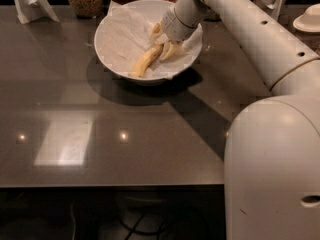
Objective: Pick banana from white bowl
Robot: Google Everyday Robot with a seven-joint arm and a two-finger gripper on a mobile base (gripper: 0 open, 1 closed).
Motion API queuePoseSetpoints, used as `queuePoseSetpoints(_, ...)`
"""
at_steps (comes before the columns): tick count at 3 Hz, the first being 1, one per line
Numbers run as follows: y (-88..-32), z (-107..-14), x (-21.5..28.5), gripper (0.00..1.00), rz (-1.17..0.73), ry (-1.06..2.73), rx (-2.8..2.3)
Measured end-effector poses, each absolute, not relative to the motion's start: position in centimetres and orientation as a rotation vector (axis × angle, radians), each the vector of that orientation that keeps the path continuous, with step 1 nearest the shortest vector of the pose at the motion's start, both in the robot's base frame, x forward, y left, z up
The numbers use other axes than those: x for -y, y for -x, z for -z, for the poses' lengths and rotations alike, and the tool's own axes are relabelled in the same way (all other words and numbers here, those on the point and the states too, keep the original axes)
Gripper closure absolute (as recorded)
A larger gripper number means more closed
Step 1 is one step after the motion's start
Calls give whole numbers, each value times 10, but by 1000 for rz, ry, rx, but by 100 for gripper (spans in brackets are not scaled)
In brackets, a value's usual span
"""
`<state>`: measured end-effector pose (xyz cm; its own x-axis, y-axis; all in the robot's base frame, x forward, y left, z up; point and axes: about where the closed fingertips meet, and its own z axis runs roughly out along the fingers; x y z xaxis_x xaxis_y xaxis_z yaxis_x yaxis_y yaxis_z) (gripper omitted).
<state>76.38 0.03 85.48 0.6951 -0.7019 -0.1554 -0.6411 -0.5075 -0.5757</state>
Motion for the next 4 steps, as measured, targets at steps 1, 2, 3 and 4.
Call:
queuePoseSetpoints(1,-767,-850,-5,53,114,2290,-1019)
queuePoseSetpoints(2,-770,-843,-10,60,95,2293,-1016)
queuePoseSetpoints(3,-770,-843,-10,74,92,2293,-1016)
queuePoseSetpoints(4,-766,-843,-6,97,92,2296,-1031)
